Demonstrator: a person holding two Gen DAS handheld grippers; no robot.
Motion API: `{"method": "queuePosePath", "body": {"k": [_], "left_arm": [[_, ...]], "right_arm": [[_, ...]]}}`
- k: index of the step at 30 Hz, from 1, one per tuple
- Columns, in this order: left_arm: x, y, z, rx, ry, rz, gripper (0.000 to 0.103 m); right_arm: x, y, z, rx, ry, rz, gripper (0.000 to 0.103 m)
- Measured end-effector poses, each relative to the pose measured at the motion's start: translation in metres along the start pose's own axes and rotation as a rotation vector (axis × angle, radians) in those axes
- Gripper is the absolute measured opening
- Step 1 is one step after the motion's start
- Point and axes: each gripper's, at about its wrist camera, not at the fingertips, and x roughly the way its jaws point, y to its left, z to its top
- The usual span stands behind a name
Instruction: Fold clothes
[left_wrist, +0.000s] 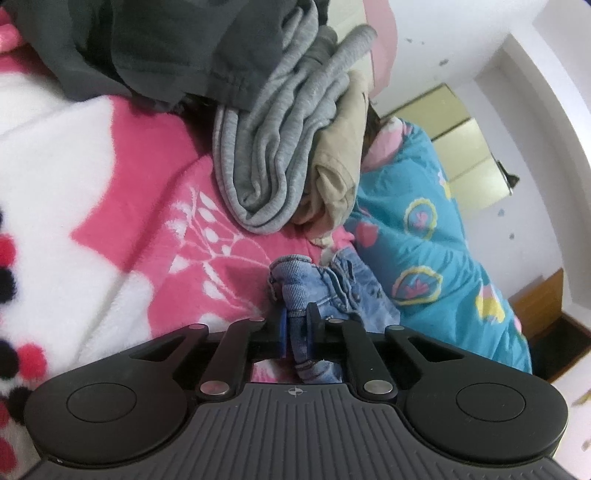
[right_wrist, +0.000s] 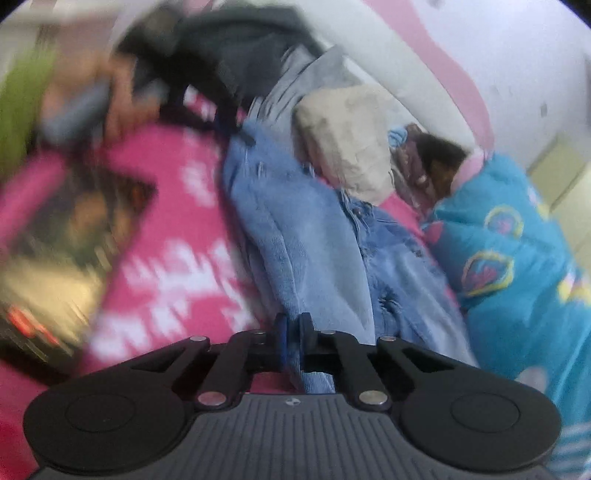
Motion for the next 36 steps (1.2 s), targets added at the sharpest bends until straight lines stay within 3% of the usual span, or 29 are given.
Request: {"method": "queuePosePath", "body": {"k": [7, 14, 20, 24, 28, 29, 31, 33, 36], "left_arm": [[-0.001, 0.002, 0.004, -0.041, -0.015, 0.0, 0.007], [-0.009, 0.004, 0.009, -0.064, -0.027, -0.025, 0.007], [-0.003, 0.012, 0.01, -0.057, -0.01, 0.023, 0.007], [0.0, -0.001, 0.006, 0.078, -0.008, 0.08, 0.012], [-0.005, -0.003, 0.008, 0.058, -0.045, 0.088, 0.014], [-0.01, -0.003, 0.008, 0.05, -0.082, 0.096, 0.015], [-0.022, -0.006, 0.01, 0.047, -0.174, 0.12, 0.016], [-0.035, -0.006, 0.012, 0.043, -0.25, 0.12, 0.02], [-0.032, -0.004, 0.012, 0.023, -0.222, 0.085, 0.02]], "right_arm": [[-0.021, -0.024, 0.023, 0.247, -0.002, 0.291, 0.002], [-0.018, -0.024, 0.017, 0.321, 0.012, 0.42, 0.002], [0.006, -0.023, 0.003, 0.449, 0.044, 0.541, 0.002], [0.018, -0.035, -0.006, 0.563, 0.05, 0.597, 0.005], [0.007, -0.066, -0.005, 0.61, 0.015, 0.586, 0.015], [0.002, -0.078, -0.003, 0.614, -0.006, 0.566, 0.023], [-0.007, -0.1, 0.001, 0.62, -0.049, 0.525, 0.029], [-0.015, -0.122, 0.005, 0.625, -0.092, 0.484, 0.041], [-0.015, -0.16, 0.014, 0.643, -0.132, 0.407, 0.05]]}}
